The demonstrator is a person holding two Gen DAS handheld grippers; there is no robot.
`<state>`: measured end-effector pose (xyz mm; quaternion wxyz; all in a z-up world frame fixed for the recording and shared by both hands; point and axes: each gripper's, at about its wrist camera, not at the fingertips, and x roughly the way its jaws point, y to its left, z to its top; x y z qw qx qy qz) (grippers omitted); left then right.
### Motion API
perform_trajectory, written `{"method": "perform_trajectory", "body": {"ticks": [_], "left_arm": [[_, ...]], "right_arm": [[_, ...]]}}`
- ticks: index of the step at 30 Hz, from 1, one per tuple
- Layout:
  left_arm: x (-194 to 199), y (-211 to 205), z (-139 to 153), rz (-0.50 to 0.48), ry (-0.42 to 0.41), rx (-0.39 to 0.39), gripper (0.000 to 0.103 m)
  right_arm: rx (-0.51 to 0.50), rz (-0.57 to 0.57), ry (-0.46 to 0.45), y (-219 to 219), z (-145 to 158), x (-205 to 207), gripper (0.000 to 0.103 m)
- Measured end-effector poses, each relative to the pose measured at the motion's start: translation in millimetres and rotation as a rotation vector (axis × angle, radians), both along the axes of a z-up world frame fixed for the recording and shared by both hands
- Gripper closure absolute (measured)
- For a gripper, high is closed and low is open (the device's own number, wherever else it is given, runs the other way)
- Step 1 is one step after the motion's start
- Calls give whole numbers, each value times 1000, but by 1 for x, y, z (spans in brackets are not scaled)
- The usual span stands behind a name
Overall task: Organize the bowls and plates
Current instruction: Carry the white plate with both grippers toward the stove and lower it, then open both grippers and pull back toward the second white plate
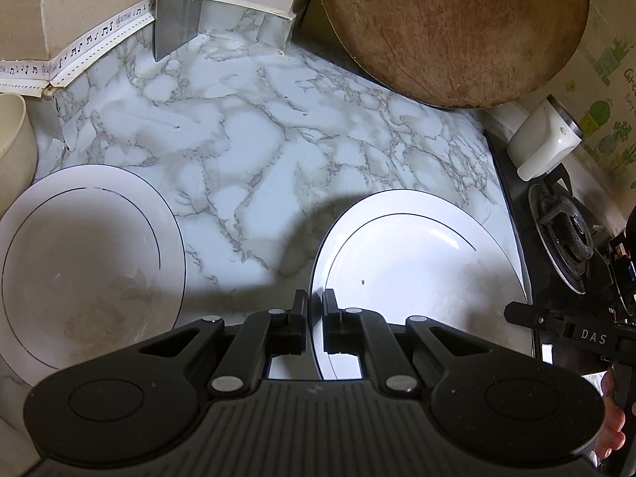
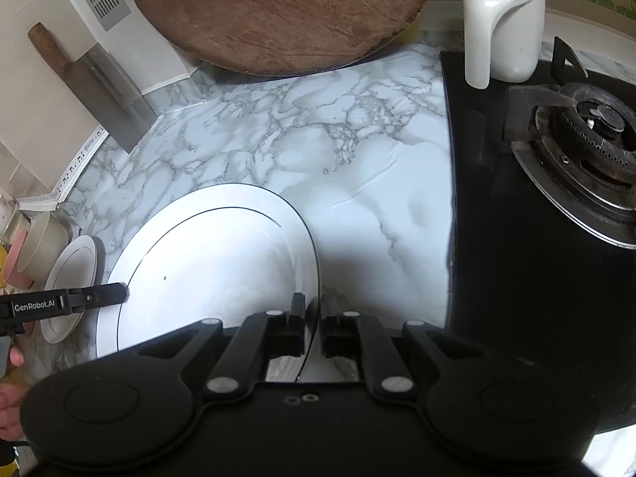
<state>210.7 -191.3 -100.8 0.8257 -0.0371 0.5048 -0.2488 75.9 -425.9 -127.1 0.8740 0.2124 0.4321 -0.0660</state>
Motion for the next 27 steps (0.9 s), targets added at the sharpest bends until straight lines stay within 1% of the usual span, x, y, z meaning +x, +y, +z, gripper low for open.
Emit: {"method": "perform_trajectory", "body": {"ticks": [7, 12, 18, 22, 27], "left_arm": [[0, 1, 0, 2, -2, -4, 98], [-3, 1, 0, 1, -4, 0, 98], [-8, 8, 2, 6, -1, -7, 98], [-15, 13, 8, 12, -14, -9, 98], [-26, 22, 15, 21, -28, -8, 97]], "right_arm": [[10, -13, 2, -2, -1, 1, 95], [-46, -19, -8, 2, 5, -2, 89], [-86, -26, -30, 5, 18, -12, 86], [-135, -5, -52, 17, 30, -19, 83], [-164, 43, -67, 39, 39, -28, 80]]}}
